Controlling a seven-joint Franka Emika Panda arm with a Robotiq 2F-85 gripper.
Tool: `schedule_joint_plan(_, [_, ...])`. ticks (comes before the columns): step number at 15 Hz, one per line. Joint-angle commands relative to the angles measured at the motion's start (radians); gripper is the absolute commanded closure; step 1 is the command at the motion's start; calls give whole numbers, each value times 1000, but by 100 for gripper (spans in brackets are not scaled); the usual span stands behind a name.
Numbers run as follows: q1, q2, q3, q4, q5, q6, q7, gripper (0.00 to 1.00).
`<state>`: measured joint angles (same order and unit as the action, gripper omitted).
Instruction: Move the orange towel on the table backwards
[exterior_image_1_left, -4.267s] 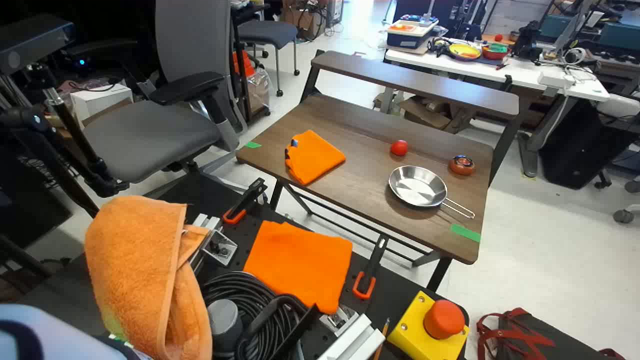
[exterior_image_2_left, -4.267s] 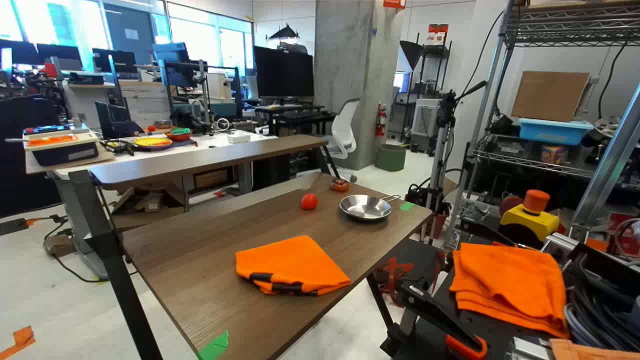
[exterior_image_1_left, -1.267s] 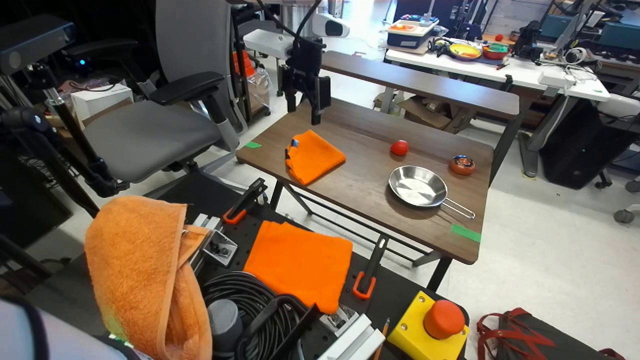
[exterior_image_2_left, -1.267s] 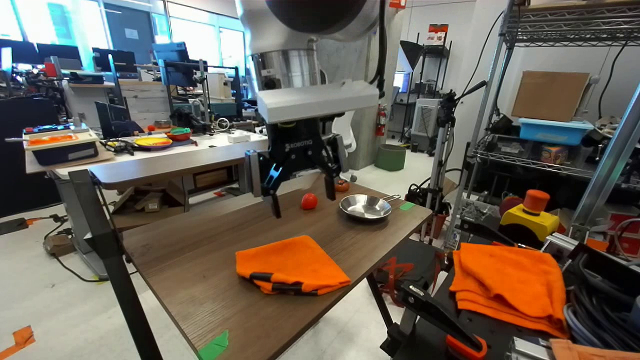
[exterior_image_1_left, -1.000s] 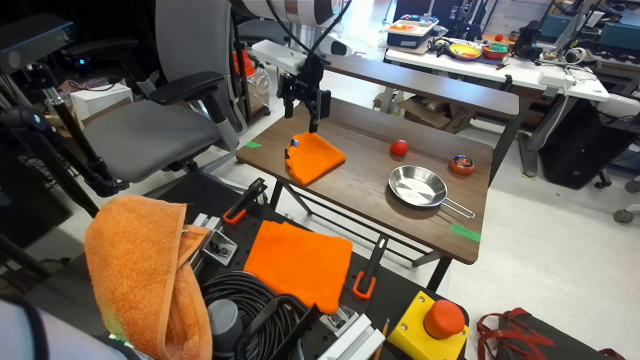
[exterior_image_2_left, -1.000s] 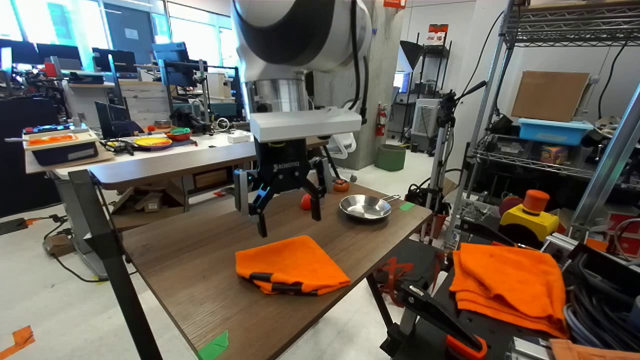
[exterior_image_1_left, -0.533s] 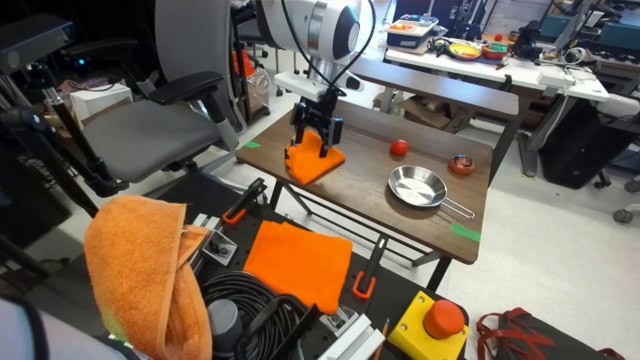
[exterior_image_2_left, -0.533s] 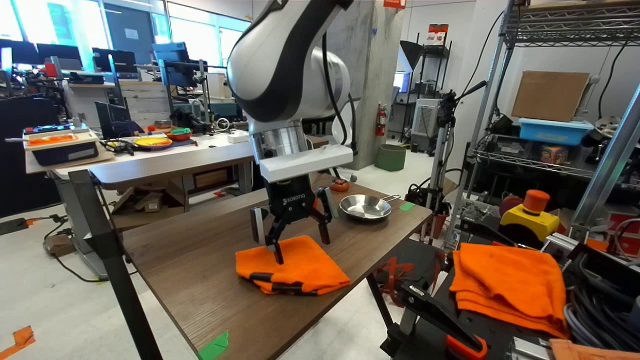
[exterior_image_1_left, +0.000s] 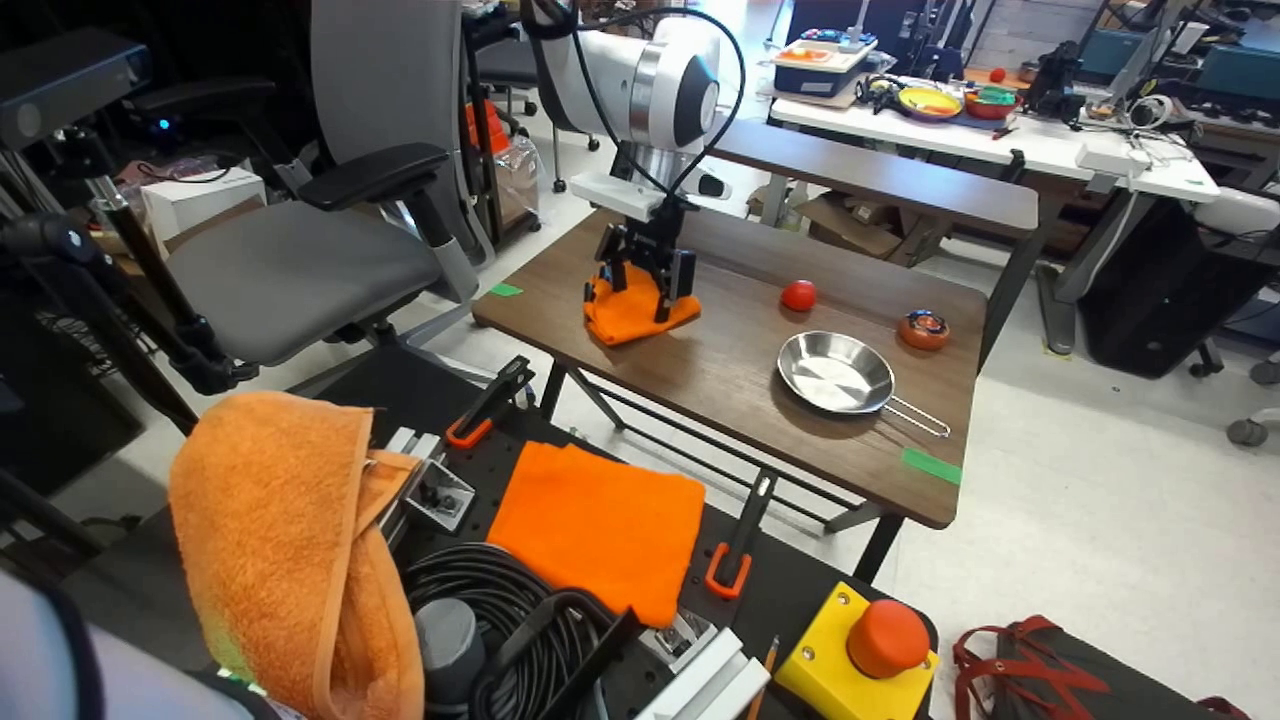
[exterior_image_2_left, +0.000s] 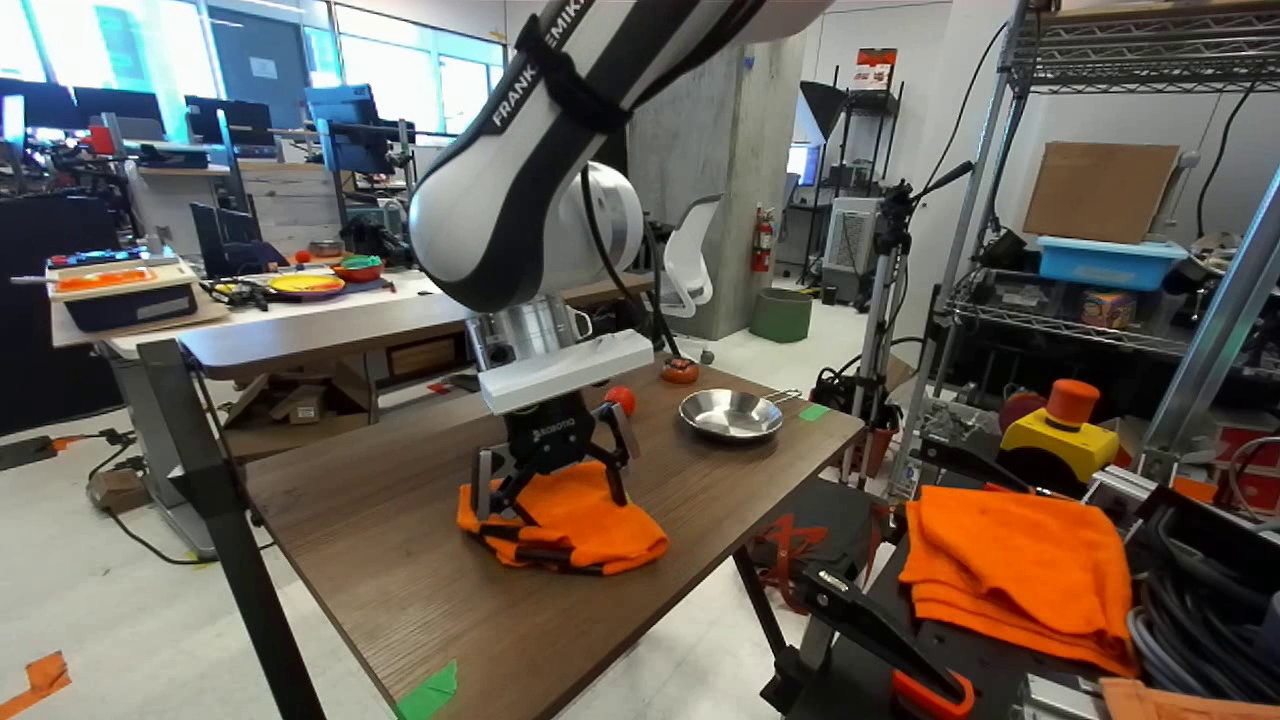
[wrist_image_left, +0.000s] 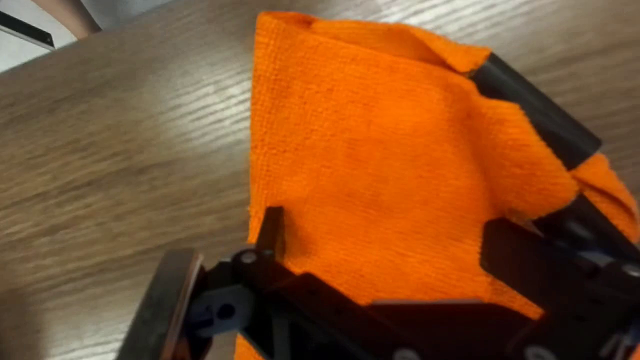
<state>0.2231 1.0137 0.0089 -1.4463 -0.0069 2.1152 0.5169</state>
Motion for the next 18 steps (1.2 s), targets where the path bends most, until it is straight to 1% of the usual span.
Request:
schedule_joint_plan(1, [-10, 115, -16, 240, 55, -93, 29, 0])
schedule_joint_plan(4, [-34, 154, -16, 387, 96, -141, 67, 0])
schedule_joint_plan(7, [-49, 191, -18, 532, 110, -208, 103, 0])
schedule_joint_plan(9, [-63, 219, -12, 626, 115, -269, 123, 0])
schedule_joint_plan(10, [-74, 240, 3, 680, 112, -316, 131, 0])
schedule_joint_plan(13, [-97, 279, 30, 805, 128, -447, 98, 0])
schedule_joint_plan(14, [-107, 251, 41, 777, 150, -485, 69, 0])
schedule_joint_plan(15, [-117, 244, 53, 781, 165, -539, 50, 0])
schedule_joint_plan(17, [-136, 212, 65, 743, 165, -657, 13, 0])
schedule_joint_plan(18, [-110, 218, 41, 732, 141, -568, 52, 0])
